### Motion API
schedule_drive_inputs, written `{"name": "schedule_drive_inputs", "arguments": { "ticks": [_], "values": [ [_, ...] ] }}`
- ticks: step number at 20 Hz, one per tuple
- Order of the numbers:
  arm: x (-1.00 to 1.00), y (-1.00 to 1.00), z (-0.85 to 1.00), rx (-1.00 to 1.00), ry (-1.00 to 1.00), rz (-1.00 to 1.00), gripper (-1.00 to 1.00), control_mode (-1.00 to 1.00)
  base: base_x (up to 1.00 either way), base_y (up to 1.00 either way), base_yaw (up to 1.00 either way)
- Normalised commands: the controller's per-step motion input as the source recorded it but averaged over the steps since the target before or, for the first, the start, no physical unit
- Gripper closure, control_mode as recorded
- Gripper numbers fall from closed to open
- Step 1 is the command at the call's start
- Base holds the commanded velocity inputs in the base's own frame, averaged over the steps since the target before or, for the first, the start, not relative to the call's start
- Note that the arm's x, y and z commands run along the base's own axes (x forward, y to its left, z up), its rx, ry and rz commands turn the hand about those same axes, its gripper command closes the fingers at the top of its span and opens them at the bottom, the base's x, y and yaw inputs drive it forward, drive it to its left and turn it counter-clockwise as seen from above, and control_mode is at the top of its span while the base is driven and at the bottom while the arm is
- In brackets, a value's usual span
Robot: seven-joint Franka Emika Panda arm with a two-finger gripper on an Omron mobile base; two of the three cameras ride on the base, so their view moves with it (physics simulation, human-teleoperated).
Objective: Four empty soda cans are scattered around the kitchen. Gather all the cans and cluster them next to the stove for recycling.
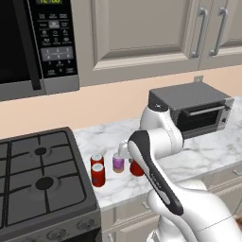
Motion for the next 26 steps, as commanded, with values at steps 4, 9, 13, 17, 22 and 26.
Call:
{"name": "schedule_drive_inputs", "arguments": {
  "ticks": [4, 9, 13, 17, 22, 26],
  "values": [
    [0.18, 0.00, -0.34, 0.00, 0.00, 0.00, 1.00, -1.00, 0.00, 0.00, 0.00],
    [0.40, 0.01, -0.23, 0.00, 0.00, 0.05, 1.00, -1.00, 0.00, 0.00, 0.00],
    [0.28, 0.14, -0.03, 0.00, 0.00, 0.04, 1.00, -1.00, 0.00, 0.00, 0.00],
    [0.04, 0.18, -0.01, 0.00, 0.00, 0.01, 1.00, -1.00, 0.00, 0.00, 0.00],
    [0.00, 0.31, -0.24, 0.00, 0.01, 0.00, 1.00, -1.00, 0.00, 0.00, 0.00],
    [0.08, 0.22, -0.21, 0.00, 0.00, 0.00, 1.00, -1.00, 0.00, 0.00, 0.00]
  ]
}}
